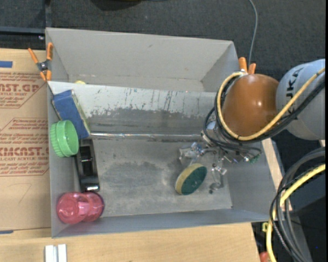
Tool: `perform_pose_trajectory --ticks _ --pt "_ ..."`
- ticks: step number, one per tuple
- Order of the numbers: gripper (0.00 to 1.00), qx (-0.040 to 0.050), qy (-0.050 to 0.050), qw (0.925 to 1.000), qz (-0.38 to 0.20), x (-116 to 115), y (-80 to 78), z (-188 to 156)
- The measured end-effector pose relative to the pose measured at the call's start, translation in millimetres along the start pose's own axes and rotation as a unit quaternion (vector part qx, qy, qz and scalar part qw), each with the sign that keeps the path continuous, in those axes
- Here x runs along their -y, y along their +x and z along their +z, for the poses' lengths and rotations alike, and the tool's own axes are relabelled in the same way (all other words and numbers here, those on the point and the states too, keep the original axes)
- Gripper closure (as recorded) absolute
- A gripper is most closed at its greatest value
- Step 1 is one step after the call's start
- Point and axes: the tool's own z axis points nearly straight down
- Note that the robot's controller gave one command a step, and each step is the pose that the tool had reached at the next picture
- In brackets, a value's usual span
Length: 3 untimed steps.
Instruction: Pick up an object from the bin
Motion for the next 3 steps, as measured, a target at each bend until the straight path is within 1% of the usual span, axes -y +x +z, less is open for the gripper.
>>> perform_pose_trajectory --ticks 1,2,3 --pt "1.00 0.0035 0.002 0.9993 0.038 34 22.8 -8" --pt "1.00 0.0036 0.001 0.9993 0.038 34 22.8 -8" --pt "1.00 0.0053 0.000 0.9999 0.016 -15 -38.5 24"
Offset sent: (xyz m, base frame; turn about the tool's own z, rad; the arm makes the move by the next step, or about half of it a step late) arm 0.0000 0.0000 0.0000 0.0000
